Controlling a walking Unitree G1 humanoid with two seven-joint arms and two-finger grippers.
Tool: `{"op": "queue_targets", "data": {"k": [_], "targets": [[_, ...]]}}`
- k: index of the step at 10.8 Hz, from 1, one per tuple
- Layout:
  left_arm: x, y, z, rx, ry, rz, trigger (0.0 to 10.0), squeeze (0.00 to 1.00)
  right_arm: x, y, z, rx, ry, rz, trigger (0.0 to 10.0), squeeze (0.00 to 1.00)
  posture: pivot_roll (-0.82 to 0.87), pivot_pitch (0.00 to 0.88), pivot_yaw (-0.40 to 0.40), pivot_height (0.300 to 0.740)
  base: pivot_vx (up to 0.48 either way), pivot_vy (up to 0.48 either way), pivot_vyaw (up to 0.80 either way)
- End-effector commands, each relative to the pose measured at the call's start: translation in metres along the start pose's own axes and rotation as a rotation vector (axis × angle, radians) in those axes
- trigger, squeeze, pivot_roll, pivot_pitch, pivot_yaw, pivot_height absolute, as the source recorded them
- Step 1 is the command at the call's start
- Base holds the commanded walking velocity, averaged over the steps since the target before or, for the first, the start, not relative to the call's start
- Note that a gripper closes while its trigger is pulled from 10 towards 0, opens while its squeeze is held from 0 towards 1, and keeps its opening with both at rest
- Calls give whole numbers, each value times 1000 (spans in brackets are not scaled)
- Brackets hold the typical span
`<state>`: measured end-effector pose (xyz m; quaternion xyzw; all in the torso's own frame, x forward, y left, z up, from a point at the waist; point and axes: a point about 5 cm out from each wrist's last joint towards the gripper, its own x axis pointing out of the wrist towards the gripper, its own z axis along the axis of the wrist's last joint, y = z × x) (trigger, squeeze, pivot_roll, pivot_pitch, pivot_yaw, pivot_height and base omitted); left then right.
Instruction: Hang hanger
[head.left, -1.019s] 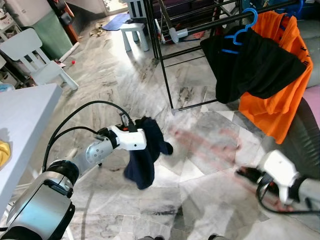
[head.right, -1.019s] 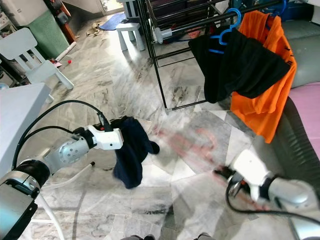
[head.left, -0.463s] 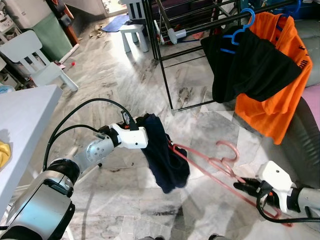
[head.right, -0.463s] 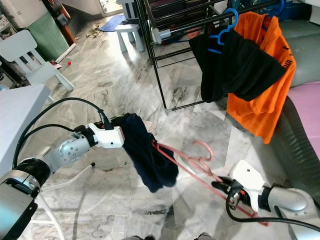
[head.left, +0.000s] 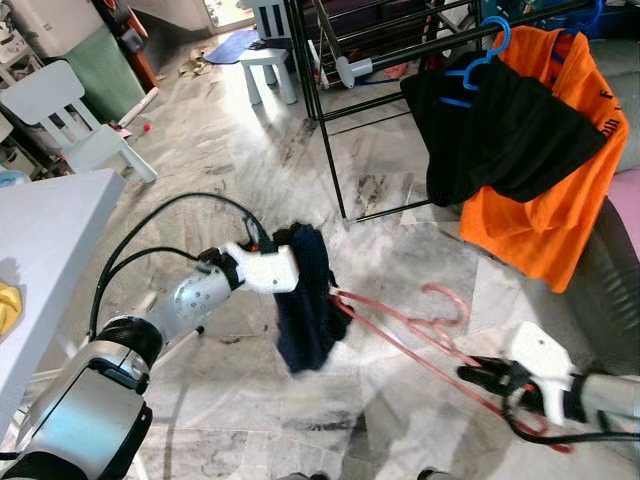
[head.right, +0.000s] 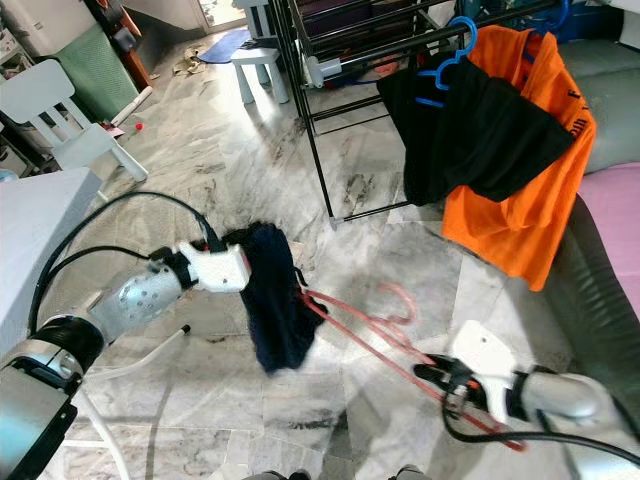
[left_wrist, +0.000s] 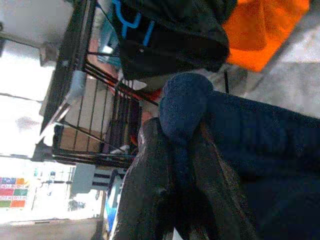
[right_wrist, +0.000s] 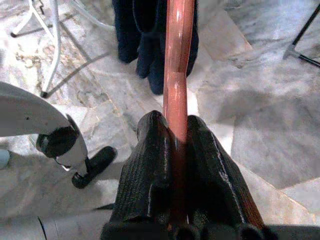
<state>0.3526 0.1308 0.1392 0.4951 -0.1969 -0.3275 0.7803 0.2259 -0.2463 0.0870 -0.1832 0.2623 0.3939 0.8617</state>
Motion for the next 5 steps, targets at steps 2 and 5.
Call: {"op": "queue_targets", "data": {"k": [2,5], "targets": [[0,3,5,-23,-41,33,10000,0,15,9,-1,10,0,60,10000,0,-52,126,214,740,0,0,0],[-6,2,1,-35,-24,37,10000,0,19,7,2,1,0,53,10000,0,-47,126,214,740,0,0,0]]}}
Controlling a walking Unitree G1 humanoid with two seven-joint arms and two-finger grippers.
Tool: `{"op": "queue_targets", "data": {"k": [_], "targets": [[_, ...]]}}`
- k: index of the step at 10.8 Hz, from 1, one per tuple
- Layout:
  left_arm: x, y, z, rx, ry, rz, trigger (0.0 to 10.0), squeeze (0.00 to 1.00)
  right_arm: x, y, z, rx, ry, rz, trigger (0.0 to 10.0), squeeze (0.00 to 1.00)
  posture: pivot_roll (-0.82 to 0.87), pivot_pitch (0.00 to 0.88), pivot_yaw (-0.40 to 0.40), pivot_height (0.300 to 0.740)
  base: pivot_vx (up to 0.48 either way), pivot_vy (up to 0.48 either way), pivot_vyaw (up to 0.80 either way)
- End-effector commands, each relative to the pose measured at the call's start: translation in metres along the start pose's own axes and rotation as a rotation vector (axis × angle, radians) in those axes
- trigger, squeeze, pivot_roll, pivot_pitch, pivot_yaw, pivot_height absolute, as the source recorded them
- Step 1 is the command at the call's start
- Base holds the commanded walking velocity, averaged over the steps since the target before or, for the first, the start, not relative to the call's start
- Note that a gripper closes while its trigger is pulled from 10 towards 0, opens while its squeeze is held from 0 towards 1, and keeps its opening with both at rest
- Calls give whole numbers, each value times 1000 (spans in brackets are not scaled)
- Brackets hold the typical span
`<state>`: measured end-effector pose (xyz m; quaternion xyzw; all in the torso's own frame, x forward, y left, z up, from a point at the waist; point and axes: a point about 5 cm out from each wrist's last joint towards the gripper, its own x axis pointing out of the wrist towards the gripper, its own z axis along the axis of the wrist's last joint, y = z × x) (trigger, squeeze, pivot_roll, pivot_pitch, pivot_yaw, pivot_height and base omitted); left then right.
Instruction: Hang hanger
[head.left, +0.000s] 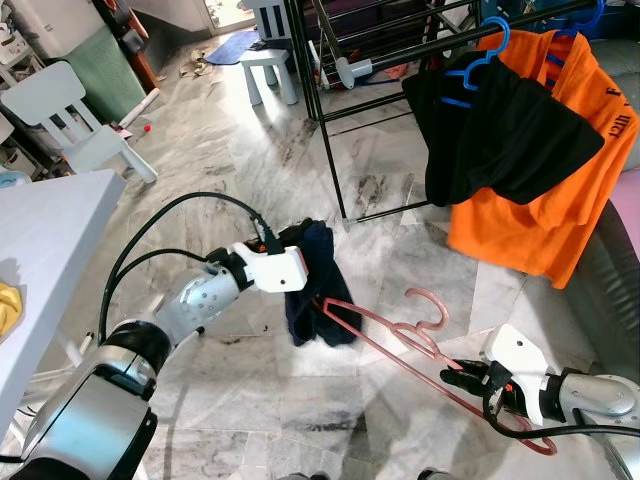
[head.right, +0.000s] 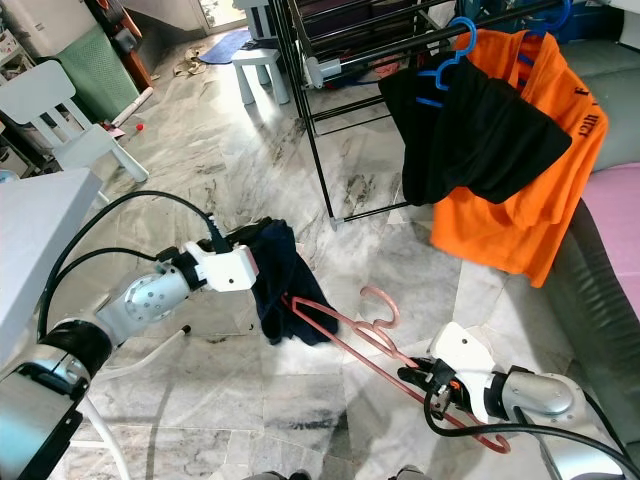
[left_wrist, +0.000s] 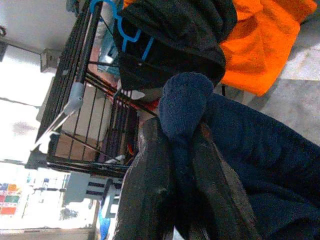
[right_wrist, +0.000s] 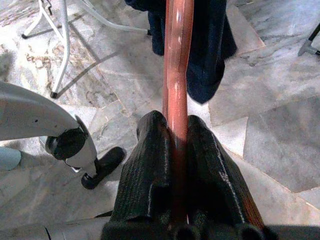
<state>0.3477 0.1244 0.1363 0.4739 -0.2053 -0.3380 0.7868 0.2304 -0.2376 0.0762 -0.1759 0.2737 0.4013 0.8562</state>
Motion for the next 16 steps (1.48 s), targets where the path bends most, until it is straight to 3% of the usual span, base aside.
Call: {"op": "queue_targets", "data": {"k": [1,2,6,9,12,16], "targets": [[-8,10,-5,1,15,39,10000,0,6,3,2,-24,3,22,10000,0,-47,126,214,740,0,0,0],[-7,14,-5,-11,19,53,10000,0,10,-6,-1,-41,29,-68,10000,0,-48,126,214,740,0,0,0],[-10,11,-11,-15,62,46,10000,0,4,-13,7,-64,-21,-118,10000,0,-44,130,223,740,0,0,0],[-18,3,-22,-7,133,6,10000,0,-16,-24,29,-115,-89,-147,10000,0,-55,128,228,740,0,0,0],[-18,-9,-23,-13,157,-35,10000,0,-26,-17,55,-137,-168,-82,10000,0,-62,127,225,740,0,0,0],[-14,-20,-22,-33,162,-61,10000,0,-29,-5,53,-112,-155,5,10000,0,-77,125,217,740,0,0,0]]}}
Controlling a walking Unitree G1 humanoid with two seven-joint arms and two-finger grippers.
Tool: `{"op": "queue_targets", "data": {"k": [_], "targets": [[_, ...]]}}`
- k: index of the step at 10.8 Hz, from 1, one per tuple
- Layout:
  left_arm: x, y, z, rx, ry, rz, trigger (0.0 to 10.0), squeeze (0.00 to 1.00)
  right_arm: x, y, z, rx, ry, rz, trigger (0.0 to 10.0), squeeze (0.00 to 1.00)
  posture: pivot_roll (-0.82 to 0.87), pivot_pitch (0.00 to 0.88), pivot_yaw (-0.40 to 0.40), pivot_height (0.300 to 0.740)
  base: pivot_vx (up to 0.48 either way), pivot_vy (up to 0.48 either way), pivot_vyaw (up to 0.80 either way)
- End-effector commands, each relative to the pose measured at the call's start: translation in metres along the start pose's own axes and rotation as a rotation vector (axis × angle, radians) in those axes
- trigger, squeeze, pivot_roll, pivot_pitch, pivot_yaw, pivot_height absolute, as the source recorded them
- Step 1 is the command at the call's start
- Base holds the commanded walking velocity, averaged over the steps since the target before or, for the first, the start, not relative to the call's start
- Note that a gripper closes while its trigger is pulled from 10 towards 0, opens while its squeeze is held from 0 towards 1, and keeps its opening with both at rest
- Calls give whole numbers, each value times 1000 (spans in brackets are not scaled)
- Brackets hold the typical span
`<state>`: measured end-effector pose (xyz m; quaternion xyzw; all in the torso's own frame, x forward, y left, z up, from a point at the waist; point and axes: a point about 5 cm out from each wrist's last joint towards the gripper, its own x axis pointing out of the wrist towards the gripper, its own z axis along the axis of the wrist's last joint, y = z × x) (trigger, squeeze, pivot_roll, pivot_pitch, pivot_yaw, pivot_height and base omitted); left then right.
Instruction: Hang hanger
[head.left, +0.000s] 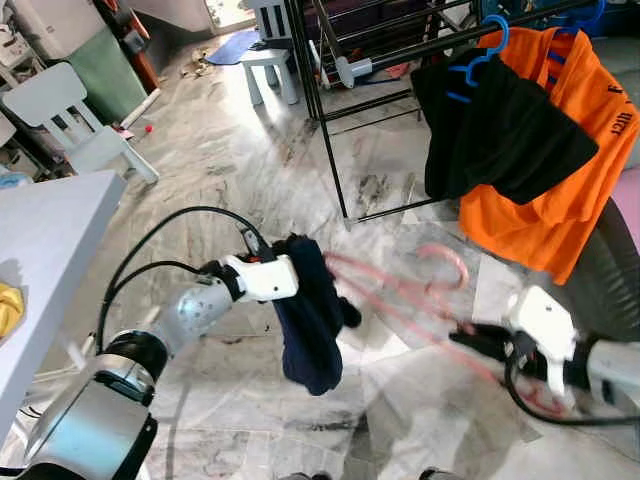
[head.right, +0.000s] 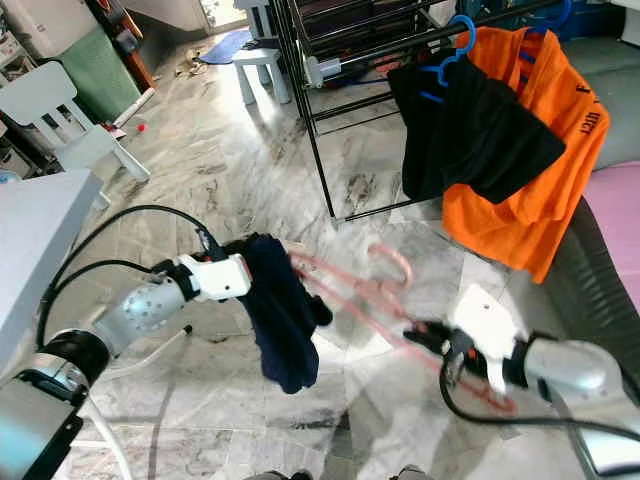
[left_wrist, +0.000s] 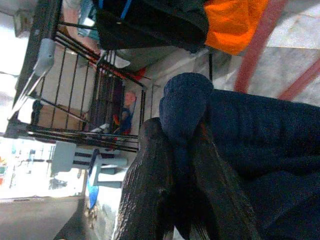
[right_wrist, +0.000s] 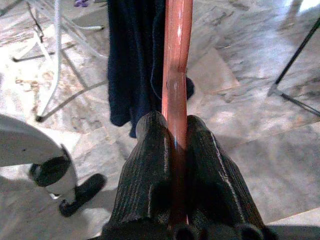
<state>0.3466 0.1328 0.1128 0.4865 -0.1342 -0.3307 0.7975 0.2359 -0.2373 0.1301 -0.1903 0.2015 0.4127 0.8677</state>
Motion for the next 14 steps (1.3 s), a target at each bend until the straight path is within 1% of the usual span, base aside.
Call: {"op": "queue_targets", "data": {"k": [1,2,5,8,9,10,11,12,13,14], "targets": [[-5,-3,-7,2,32,-8,10000,0,1,6,9,-19,-27,51,10000,0,-81,126,213,740,0,0,0],[-7,-3,-12,13,74,6,10000,0,-4,8,9,-13,-11,66,10000,0,-89,127,207,740,0,0,0],[-11,2,-20,21,129,32,10000,0,-12,9,5,-8,25,70,10000,0,-97,133,204,740,0,0,0],[-12,10,-21,29,131,63,10000,0,-10,12,4,-2,31,73,10000,0,-86,137,214,740,0,0,0],[-12,12,-20,22,115,65,10000,0,-6,15,3,3,33,80,10000,0,-80,138,221,740,0,0,0],[-12,12,-20,22,115,65,10000,0,-6,15,3,3,33,80,10000,0,-80,138,221,740,0,0,0],[-9,18,-9,-3,30,71,10000,0,2,19,-3,22,36,90,10000,0,-69,142,230,740,0,0,0],[-6,22,-3,-20,-15,79,10000,0,8,19,-7,29,43,83,10000,0,-63,144,234,740,0,0,0],[-6,24,0,-31,-41,85,10000,0,10,19,-9,30,46,74,10000,0,-62,144,235,740,0,0,0],[-4,28,7,-62,-100,90,10000,0,14,16,-13,35,47,43,10000,0,-55,145,239,740,0,0,0]]}}
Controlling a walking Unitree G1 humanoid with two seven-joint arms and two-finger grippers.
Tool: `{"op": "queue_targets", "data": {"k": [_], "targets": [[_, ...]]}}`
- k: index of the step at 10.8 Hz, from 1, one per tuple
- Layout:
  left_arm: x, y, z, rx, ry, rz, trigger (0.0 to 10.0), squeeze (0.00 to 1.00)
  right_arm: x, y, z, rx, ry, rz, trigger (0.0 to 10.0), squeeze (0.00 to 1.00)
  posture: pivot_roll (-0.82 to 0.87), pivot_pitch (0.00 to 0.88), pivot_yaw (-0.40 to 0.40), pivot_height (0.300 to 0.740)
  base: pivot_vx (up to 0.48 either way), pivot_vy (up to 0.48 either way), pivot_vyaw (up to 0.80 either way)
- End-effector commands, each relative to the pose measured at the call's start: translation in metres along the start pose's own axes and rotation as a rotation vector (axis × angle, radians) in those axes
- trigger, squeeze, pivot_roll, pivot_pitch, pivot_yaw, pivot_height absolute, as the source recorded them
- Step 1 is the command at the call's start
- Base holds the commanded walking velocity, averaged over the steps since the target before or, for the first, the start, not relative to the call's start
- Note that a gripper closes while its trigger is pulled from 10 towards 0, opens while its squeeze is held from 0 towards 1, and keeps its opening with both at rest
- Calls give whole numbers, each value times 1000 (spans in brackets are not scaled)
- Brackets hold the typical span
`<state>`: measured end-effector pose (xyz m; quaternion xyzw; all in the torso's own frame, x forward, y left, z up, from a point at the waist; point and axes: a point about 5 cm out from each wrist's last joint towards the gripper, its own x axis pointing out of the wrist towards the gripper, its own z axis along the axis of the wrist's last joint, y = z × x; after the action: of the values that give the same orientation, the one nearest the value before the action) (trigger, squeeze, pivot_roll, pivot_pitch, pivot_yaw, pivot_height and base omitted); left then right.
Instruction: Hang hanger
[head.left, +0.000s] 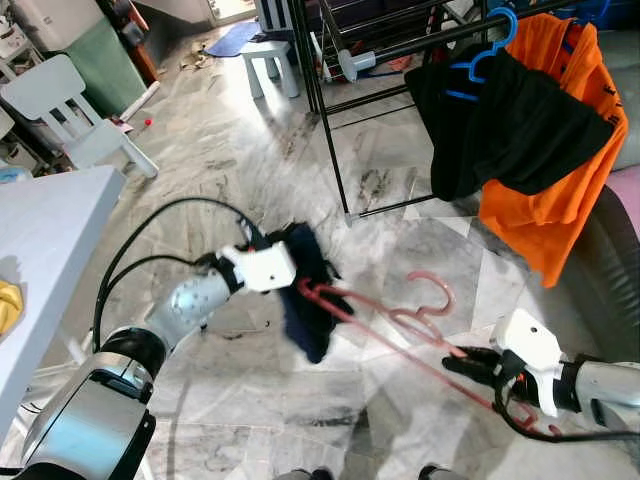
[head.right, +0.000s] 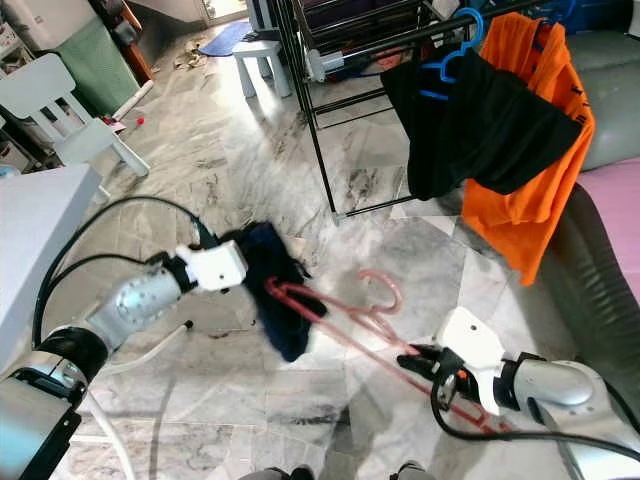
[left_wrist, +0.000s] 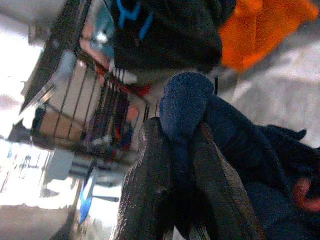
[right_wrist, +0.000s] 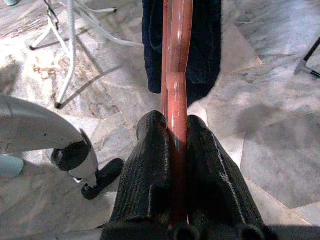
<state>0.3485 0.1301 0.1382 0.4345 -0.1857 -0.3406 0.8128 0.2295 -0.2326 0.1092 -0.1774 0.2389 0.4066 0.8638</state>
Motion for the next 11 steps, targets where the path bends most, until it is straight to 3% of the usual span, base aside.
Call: {"op": "queue_targets", "data": {"k": [1,5,7,9,11], "targets": [[-6,8,0,-3,-24,20,10000,0,6,3,4,-17,-21,12,10000,0,-47,145,243,740,0,0,0],[-16,6,-11,-7,43,-7,10000,0,0,0,-6,-19,8,-26,10000,0,-56,150,245,740,0,0,0],[-20,1,-21,23,116,-31,10000,0,-12,0,-7,-16,14,-28,10000,0,-63,151,244,740,0,0,0],[-23,-1,-27,20,162,-39,10000,0,-20,6,6,8,-67,10,10000,0,-73,152,249,740,0,0,0],[-26,-2,-32,32,198,-49,10000,0,-32,-5,12,-17,-63,-57,10000,0,-77,157,257,740,0,0,0]]}}
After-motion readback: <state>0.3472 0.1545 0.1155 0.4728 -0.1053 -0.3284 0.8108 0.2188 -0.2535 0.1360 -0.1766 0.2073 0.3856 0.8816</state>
